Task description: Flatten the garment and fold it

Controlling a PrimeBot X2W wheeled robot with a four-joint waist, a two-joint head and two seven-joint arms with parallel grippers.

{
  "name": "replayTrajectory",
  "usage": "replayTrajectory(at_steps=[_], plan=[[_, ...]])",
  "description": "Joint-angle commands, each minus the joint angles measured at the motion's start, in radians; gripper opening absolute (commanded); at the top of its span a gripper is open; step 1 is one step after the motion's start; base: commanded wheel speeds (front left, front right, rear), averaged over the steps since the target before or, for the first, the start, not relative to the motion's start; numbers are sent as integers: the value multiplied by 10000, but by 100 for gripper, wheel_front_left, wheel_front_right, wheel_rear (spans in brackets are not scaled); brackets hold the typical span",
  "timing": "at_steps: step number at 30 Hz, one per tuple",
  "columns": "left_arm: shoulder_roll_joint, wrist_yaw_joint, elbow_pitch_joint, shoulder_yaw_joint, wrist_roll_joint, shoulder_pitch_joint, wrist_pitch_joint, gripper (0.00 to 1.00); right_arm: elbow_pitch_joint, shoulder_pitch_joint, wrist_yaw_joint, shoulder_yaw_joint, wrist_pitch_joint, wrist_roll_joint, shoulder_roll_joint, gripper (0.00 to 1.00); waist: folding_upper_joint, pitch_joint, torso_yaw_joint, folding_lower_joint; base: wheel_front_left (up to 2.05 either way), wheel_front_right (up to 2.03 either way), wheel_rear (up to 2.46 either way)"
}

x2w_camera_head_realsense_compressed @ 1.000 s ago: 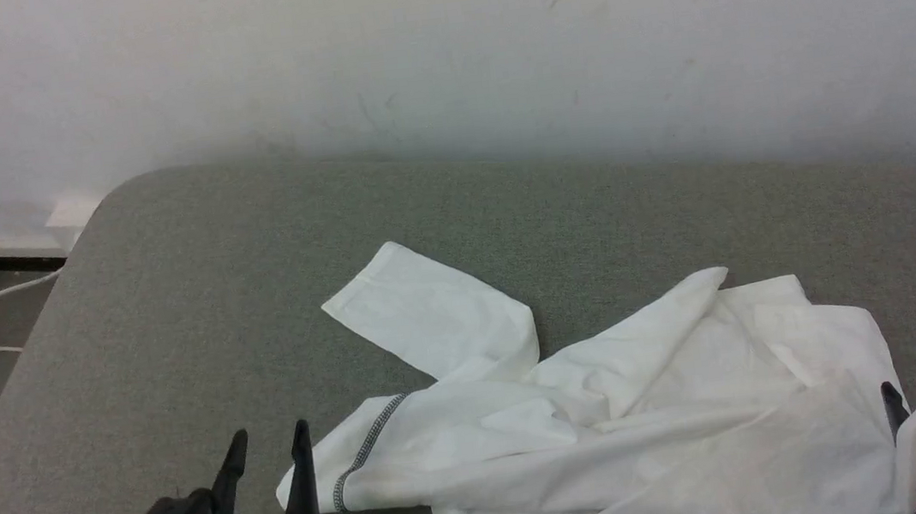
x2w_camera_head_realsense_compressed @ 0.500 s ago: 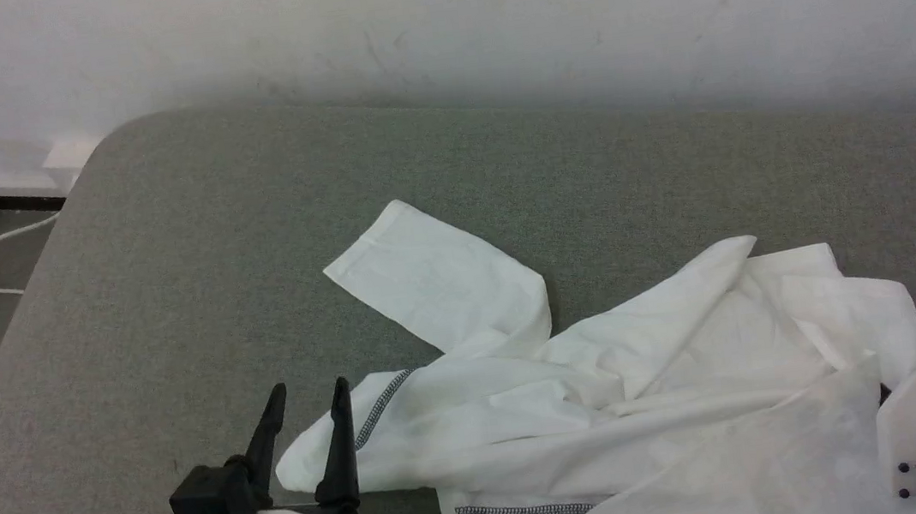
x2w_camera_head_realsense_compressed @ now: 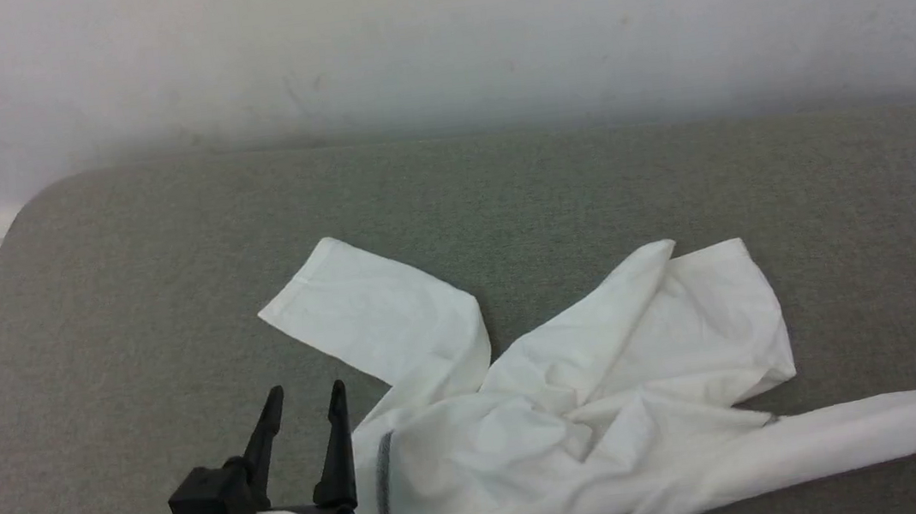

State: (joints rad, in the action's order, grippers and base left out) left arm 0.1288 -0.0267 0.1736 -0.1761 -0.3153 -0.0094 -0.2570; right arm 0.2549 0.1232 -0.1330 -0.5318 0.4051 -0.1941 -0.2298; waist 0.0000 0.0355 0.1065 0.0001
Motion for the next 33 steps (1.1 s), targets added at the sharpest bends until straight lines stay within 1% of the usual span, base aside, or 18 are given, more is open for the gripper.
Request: replayTrajectory(at_steps=[1, 3, 5, 8, 9, 10, 12, 14, 16, 19, 21, 22, 25, 27, 30, 33], plan=[[-54, -76, 25, 44, 85, 25, -46, 100, -162, -220, 23, -229, 215, -93, -277, 0, 0, -183, -377, -1, 0, 0, 0], [-109, -140, 58, 46, 141, 0, -47, 100, -251, -372, 23, -507, 529, -216, -495, 0, 0, -171, -420, -1, 0, 0, 0], [-166, -185, 88, 63, 190, -33, -47, 100, -146, -446, 23, -673, 609, -227, -487, 0, 0, -145, -443, -1, 0, 0, 0], [-244, -272, 158, 53, 265, -88, -47, 100, 414, -522, 23, -240, 500, 27, -237, 0, 0, -63, -410, -1, 0, 0, 0], [-269, -303, 189, 41, 290, -109, -47, 100, 590, -490, 23, 80, 395, 182, -117, 49, 0, -42, -375, -1, 0, 0, 0], [-295, -332, 218, 31, 308, -127, -47, 100, 772, -479, 23, 408, 217, 423, -16, 100, 0, -21, -340, -1, 0, 0, 0], [-340, -385, 271, 14, 339, -153, -47, 100, 1059, -430, 23, 890, -183, 763, 60, 100, 0, 24, -253, -1, 0, 0, 0], [-375, -439, 331, -11, 369, -169, -47, 100, 1277, -388, 23, 1349, -435, 850, -55, 100, 0, 51, -149, -1, 0, 0, 0], [-399, -481, 386, -10, 389, -171, -47, 100, 1239, -231, 23, 1742, -519, 838, -191, 100, 0, 77, -52, -1, 0, 0, 0], [-422, -535, 453, 14, 421, -184, -47, 100, 567, 88, 23, 2480, -399, 792, -312, 100, 0, 93, 113, -1, 0, 0, 0], [-445, -560, 485, 24, 438, -210, -47, 100, -124, 393, 23, 3196, -262, 1272, -196, 100, 0, 107, 248, -1, 0, 0, 0], [-445, -560, 485, 24, 438, -210, -47, 100, -124, 393, 23, 3196, -262, 1272, -196, 100, 0, 107, 248, -1, 0, 0, 0], [-503, -598, 529, -6, 444, -278, -47, 100, -1002, 654, 23, 4651, 356, 2111, -306, 100, 0, 158, 522, -1, 0, 0, 0], [-548, -622, 556, -46, 438, -329, -47, 100, -1266, 775, 23, 5469, 906, 2638, -478, 100, 0, 219, 724, -1, 0, 0, 0], [-610, -662, 568, -124, 425, -417, -47, 100, -1204, 1003, 23, 6623, 1742, 3231, -914, 100, 0, 424, 1083, -1, 0, 0, 0], [-661, -694, 588, -190, 411, -526, -47, 100, -728, 1316, 23, 7374, 2308, 3760, -1252, 100, 0, 654, 1457, -1, 0, 0, 0]])
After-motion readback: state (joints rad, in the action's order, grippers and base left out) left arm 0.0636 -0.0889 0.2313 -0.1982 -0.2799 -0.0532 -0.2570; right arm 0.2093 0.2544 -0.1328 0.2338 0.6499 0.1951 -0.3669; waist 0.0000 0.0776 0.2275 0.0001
